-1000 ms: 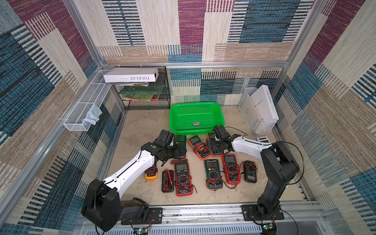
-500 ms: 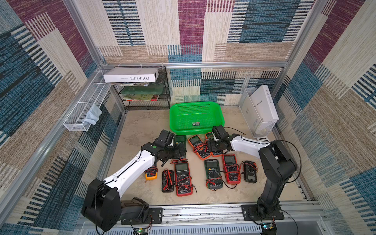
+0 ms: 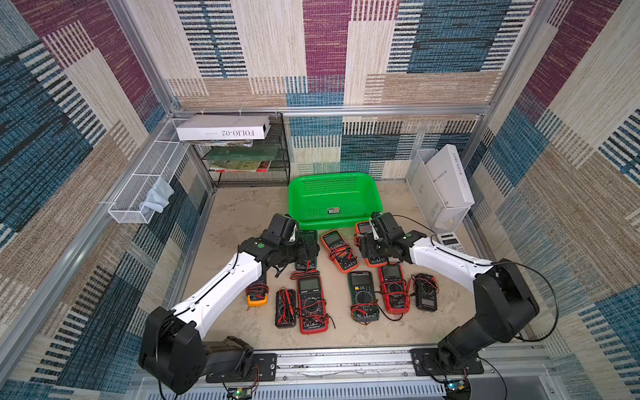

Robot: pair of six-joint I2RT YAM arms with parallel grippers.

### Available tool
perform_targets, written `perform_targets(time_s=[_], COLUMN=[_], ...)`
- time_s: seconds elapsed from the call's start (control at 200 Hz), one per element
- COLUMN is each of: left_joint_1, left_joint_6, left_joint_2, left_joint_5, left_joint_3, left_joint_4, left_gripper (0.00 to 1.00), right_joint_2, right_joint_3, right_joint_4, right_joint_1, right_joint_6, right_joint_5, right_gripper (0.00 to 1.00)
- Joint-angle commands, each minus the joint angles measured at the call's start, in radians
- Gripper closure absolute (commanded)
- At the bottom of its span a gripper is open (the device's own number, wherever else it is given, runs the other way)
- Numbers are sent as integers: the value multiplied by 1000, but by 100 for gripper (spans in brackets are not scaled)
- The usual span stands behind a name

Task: Put the multimeter into the basket
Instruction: Pick up the multimeter from the center of the board, then adjust the basket at the center of the board.

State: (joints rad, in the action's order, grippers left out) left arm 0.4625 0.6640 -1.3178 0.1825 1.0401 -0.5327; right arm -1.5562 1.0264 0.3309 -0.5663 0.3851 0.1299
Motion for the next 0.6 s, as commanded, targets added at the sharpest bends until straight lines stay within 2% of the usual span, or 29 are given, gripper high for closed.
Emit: perform_targets(time_s=[0.0, 0.301, 0.596], left_joint_1=[1, 2, 1], left_joint_6=[-24, -29, -29], left_joint_2=[-13, -66, -115], left_joint_5=[12, 60, 149], left_joint_3=[33, 131, 166], left_joint_4=[-1, 42, 161], left_gripper=[0, 0, 0], right_joint_2=[53, 75, -106], right_joint_3=[10, 143, 382], right_joint_4=[-22, 12, 21], right_joint_1=[-3, -3, 10], right_joint_6=[25, 19, -22], right_joint_5=[15, 40, 72], right_gripper=[33, 33, 32])
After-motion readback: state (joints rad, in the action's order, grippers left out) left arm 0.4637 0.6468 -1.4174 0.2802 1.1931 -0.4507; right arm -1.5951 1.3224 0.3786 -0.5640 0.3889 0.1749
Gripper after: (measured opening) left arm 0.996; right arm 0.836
